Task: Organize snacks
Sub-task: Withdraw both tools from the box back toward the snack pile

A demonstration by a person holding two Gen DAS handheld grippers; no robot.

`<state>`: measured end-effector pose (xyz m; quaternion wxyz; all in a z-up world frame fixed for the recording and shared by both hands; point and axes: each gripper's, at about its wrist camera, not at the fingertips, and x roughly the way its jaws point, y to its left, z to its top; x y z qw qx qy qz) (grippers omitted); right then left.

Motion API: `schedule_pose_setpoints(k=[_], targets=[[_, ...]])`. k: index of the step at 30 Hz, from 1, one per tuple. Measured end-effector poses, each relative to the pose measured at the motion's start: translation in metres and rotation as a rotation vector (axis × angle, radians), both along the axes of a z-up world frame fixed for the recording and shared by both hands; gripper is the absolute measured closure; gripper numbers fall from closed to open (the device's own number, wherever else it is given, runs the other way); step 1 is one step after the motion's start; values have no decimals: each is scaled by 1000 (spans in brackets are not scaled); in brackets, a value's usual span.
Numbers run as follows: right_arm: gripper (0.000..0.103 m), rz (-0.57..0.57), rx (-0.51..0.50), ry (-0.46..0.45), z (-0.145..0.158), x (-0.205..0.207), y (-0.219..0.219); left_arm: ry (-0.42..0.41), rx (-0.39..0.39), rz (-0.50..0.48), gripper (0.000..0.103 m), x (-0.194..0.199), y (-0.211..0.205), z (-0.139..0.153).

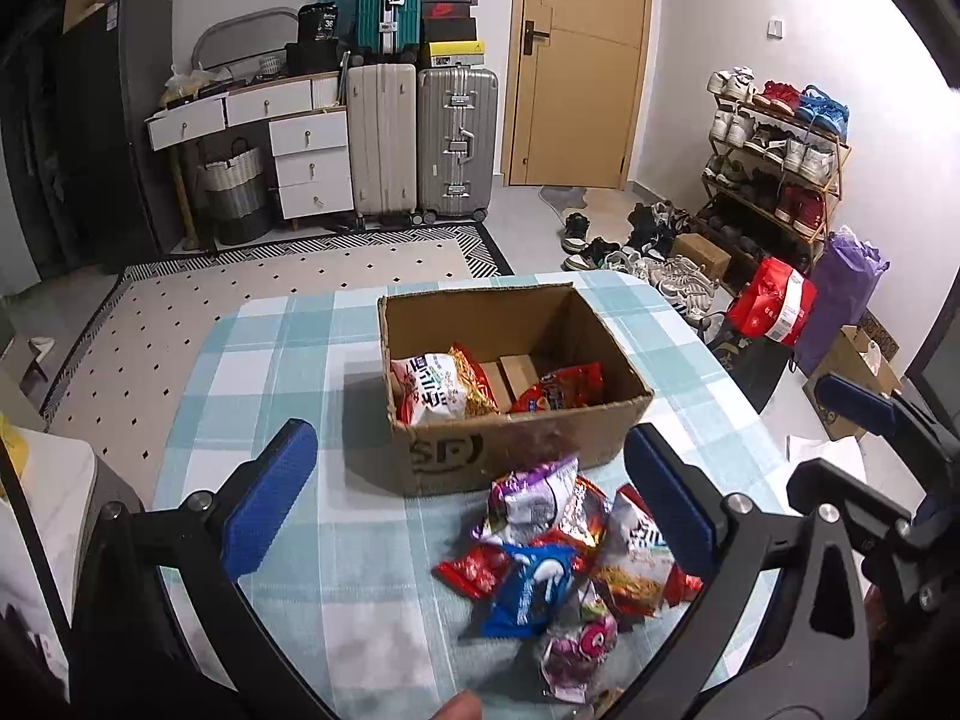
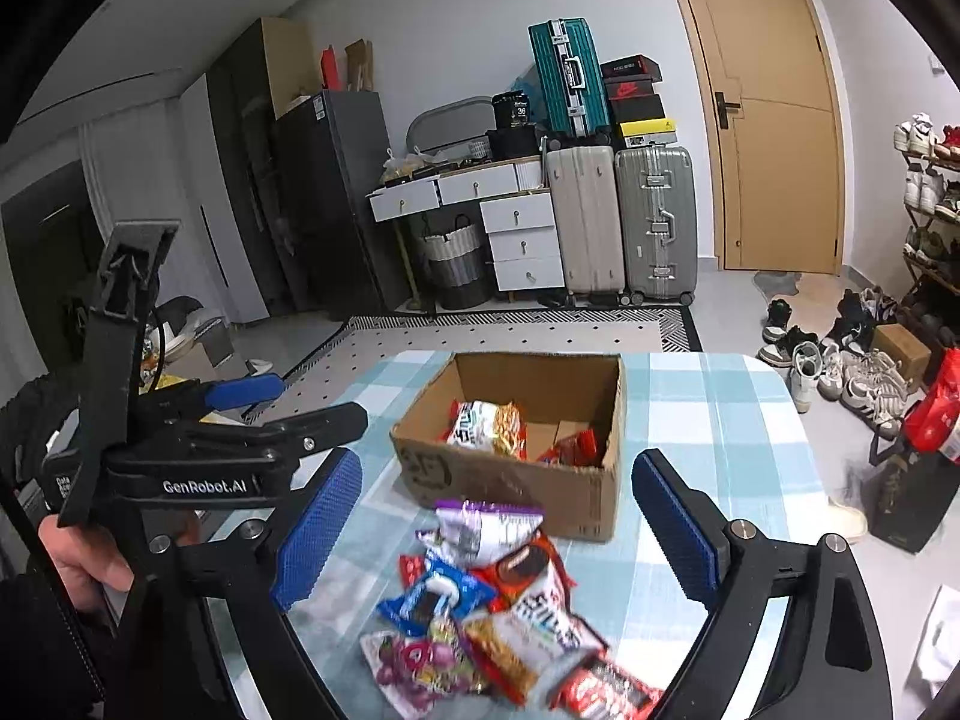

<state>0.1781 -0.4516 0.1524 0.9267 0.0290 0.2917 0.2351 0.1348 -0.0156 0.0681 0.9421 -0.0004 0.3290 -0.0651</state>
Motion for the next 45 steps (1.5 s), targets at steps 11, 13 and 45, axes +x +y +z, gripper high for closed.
schedule_pose_setpoints(k=[11, 13, 45], targets=[[7, -12, -10, -5, -4, -56, -9, -23, -14, 3, 1, -63, -2, 2], [6, -16, -7, -7, -4, -65, -12, -17, -19, 6, 1, -75, -1, -2], [5, -44, -2, 51, -52, -149, -34, 166, -52, -144, 1, -142, -34, -132]])
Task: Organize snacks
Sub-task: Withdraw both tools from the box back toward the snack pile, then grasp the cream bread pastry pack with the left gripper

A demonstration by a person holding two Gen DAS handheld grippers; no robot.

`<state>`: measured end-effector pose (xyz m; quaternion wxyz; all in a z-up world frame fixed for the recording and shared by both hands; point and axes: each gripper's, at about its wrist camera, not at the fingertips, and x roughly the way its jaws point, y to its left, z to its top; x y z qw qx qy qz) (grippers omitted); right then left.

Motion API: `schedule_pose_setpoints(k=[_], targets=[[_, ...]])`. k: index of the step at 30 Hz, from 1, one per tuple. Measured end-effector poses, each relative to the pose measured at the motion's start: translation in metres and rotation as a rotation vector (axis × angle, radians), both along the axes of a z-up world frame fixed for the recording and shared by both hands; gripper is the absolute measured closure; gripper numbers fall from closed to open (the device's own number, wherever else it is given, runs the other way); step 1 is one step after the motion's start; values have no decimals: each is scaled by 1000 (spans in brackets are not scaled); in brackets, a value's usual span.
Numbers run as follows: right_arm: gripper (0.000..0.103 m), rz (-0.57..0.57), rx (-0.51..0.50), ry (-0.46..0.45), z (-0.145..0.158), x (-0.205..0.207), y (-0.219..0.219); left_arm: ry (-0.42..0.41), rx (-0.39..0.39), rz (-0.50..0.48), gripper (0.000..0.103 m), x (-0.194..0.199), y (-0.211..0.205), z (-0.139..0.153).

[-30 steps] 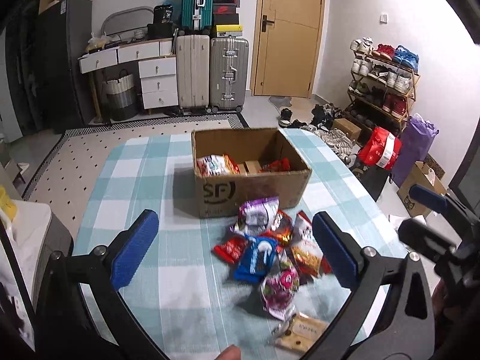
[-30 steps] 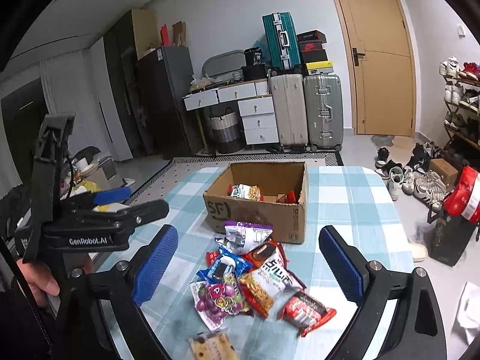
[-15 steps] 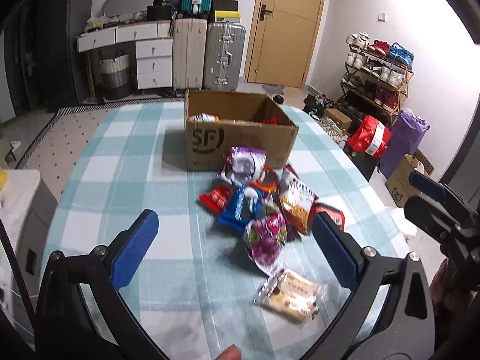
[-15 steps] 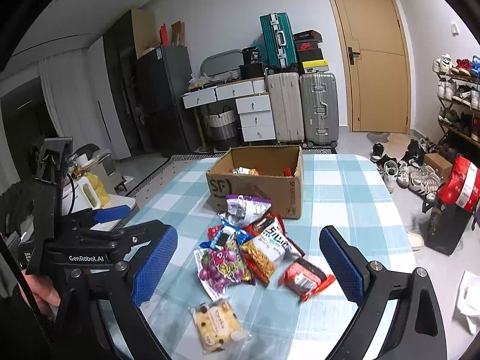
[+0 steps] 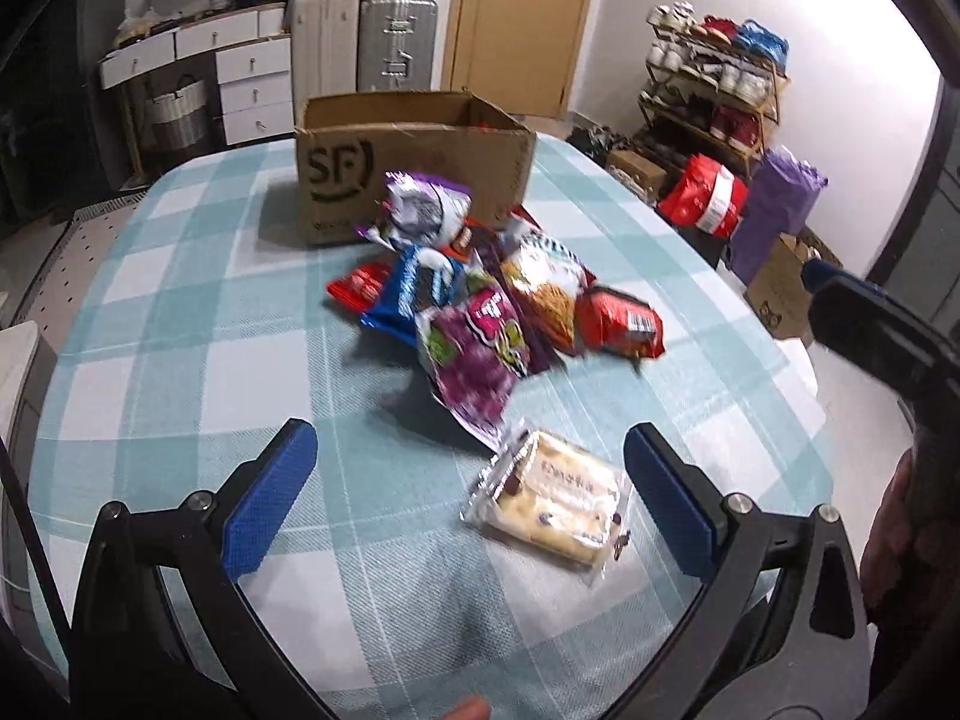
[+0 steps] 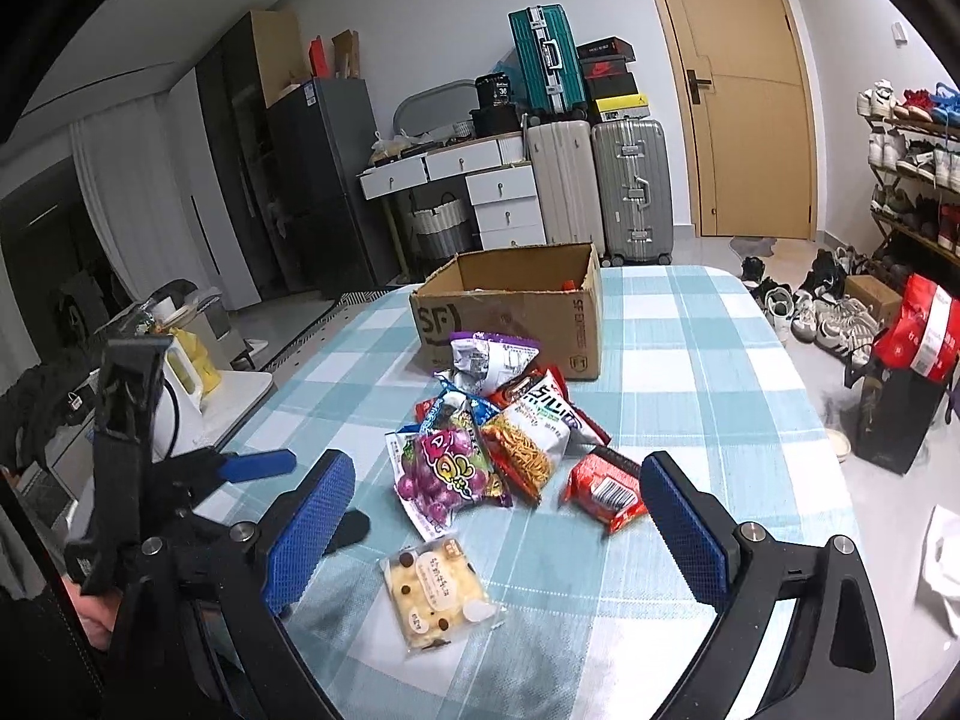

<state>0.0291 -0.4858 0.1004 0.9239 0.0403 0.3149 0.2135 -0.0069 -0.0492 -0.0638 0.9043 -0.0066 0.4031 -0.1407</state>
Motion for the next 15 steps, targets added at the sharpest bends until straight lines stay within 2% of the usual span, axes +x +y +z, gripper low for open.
schedule_pose_setpoints(k=[15], targets=[[5, -8, -16, 38, -20, 0, -7, 98, 8, -88, 1, 4, -22, -45]])
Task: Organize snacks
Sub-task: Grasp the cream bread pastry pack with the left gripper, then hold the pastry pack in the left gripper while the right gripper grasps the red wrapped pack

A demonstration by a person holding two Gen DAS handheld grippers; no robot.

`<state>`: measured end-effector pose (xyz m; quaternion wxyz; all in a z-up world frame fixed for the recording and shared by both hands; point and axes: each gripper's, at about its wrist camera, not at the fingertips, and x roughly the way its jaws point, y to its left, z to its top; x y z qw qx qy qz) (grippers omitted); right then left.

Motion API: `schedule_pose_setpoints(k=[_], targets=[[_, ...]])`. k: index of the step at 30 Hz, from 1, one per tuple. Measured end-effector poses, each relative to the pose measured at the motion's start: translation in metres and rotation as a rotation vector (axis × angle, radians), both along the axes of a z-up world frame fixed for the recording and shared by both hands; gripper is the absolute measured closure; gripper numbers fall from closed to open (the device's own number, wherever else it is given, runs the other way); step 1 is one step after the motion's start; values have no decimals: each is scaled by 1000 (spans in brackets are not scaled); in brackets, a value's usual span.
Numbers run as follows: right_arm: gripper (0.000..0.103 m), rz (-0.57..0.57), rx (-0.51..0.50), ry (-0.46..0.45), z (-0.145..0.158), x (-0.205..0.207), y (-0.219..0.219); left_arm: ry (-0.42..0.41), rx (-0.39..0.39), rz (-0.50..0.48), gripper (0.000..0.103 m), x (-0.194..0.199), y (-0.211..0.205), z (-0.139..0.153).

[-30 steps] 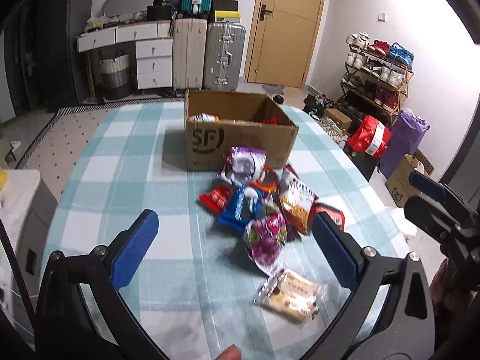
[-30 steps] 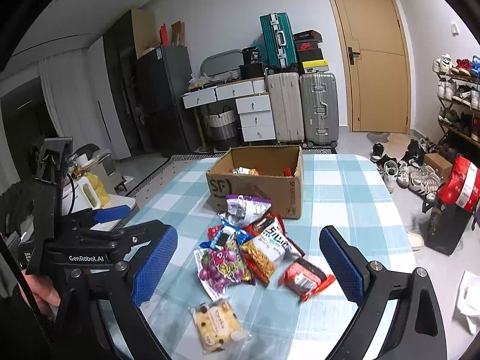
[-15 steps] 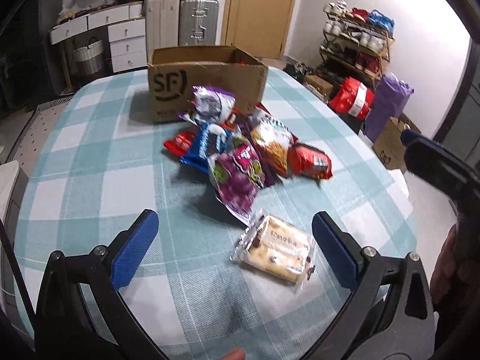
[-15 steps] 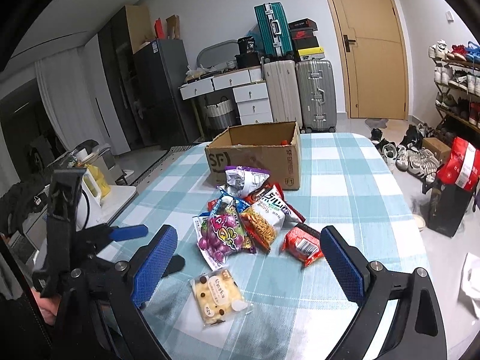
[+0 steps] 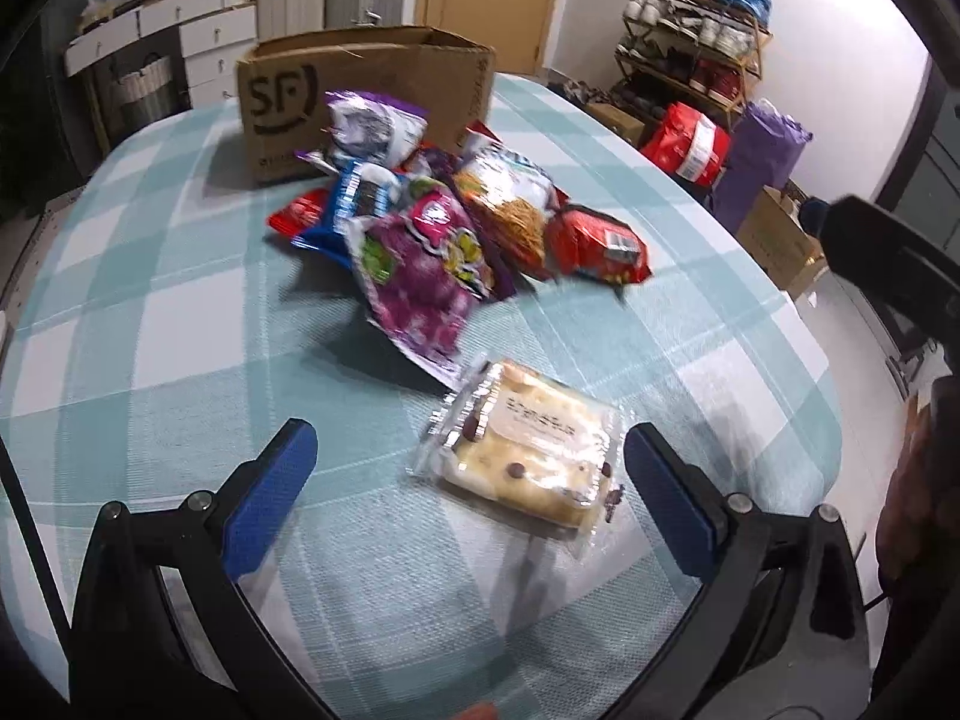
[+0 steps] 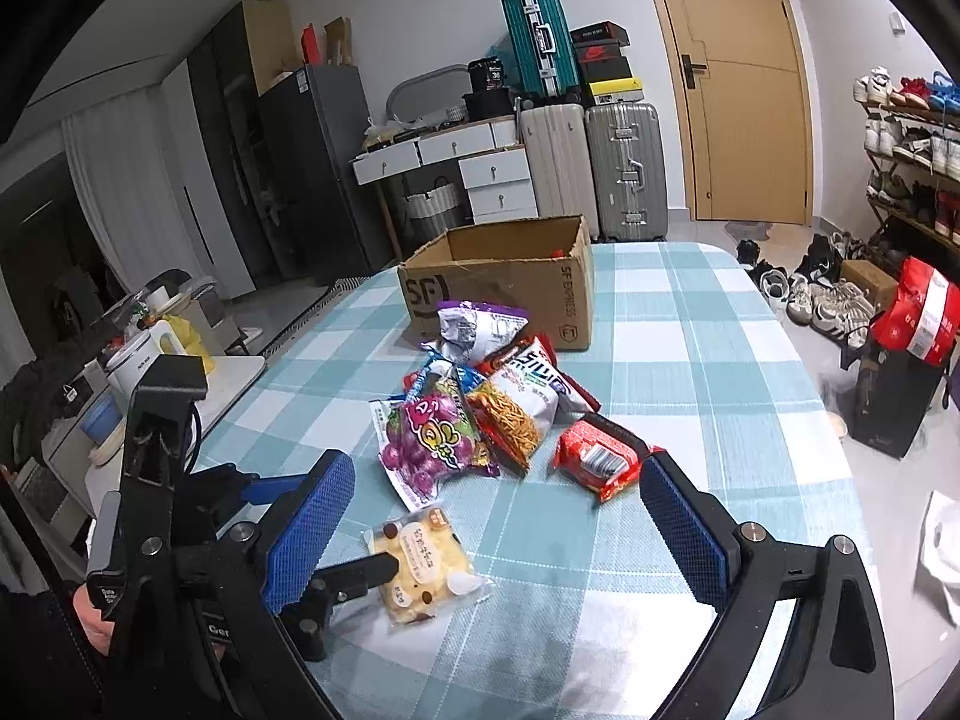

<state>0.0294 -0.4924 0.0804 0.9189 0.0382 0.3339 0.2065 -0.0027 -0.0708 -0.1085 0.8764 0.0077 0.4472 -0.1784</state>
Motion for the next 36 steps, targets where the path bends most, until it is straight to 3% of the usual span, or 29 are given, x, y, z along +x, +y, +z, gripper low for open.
schedule_pose_setpoints(k=[10, 15, 20, 22, 36], targets=[[5, -21, 14, 24, -12, 3, -11, 33, 32, -77, 1, 4, -21, -17], [5, -28, 9, 28, -13, 1, -14, 57, 51, -100, 8, 6, -29, -29], [5, -39, 21, 33, -15, 1, -20, 21, 104, -127, 23, 2, -39, -32], [5, -39, 25, 36, -16, 1, -21, 14, 93, -136, 37, 1, -38, -30], [5, -37, 27, 43, -17, 1, -17, 29, 24, -113, 40, 0, -15, -19]])
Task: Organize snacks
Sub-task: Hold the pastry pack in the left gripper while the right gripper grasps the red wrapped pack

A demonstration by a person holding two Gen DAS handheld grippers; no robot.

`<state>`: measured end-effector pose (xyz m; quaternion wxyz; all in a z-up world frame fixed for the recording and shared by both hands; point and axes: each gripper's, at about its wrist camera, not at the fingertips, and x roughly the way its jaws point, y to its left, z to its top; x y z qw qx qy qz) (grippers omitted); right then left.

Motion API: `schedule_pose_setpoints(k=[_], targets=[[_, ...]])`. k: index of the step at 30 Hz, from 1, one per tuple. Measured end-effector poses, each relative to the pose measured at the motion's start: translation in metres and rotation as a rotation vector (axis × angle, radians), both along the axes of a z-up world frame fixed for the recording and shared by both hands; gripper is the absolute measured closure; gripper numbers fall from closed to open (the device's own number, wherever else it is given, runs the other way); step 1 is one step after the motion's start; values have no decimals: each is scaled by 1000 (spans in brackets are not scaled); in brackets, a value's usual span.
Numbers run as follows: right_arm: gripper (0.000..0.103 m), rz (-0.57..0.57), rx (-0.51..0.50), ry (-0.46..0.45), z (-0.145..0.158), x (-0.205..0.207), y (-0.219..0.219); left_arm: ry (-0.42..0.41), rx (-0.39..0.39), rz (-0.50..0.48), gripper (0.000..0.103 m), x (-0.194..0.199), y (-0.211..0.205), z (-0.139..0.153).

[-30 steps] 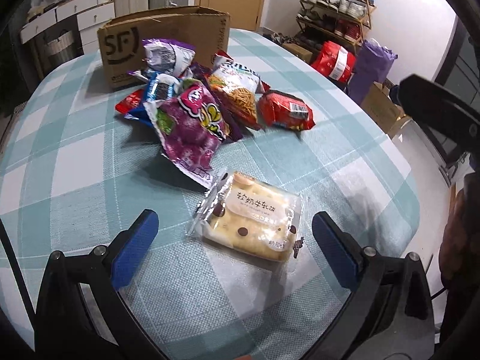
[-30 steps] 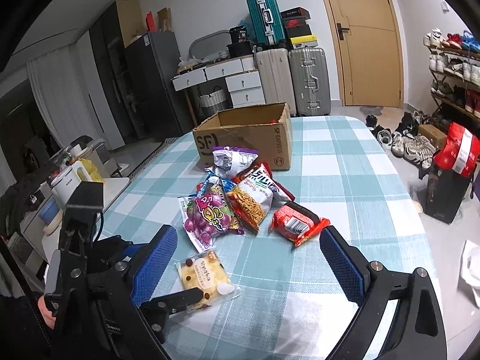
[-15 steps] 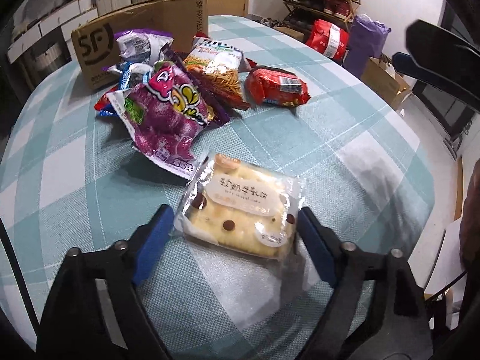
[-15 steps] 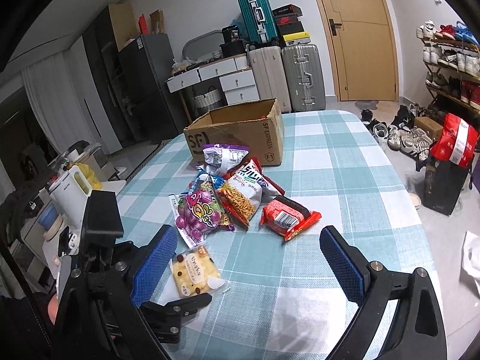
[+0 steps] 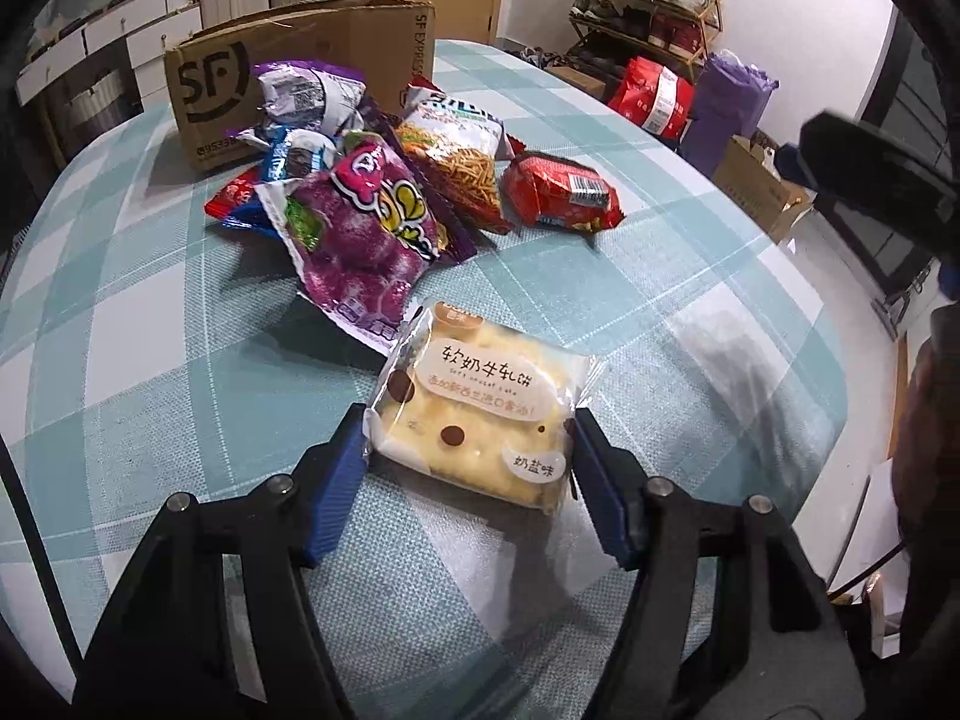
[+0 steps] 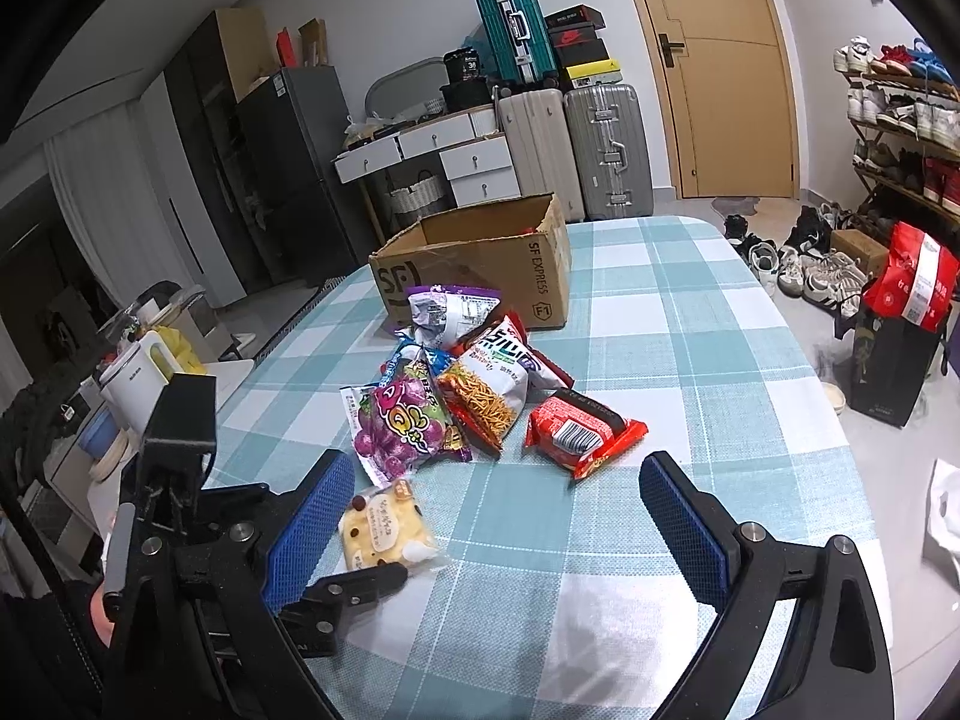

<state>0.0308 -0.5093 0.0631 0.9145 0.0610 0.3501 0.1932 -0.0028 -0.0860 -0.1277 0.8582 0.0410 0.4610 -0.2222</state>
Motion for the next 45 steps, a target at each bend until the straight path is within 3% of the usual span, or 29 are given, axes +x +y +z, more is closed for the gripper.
schedule_pose_setpoints(k=[17, 32, 45], targets=[[5, -23, 3, 70, -25, 33, -7, 6, -104, 50, 40, -2, 39, 18], [5, -27, -36, 159, -65, 83, -7, -31, -112, 136, 40, 0, 75, 30], [5, -37, -60, 175, -76, 108, 4, -29, -114, 165, 40, 7, 88, 28]])
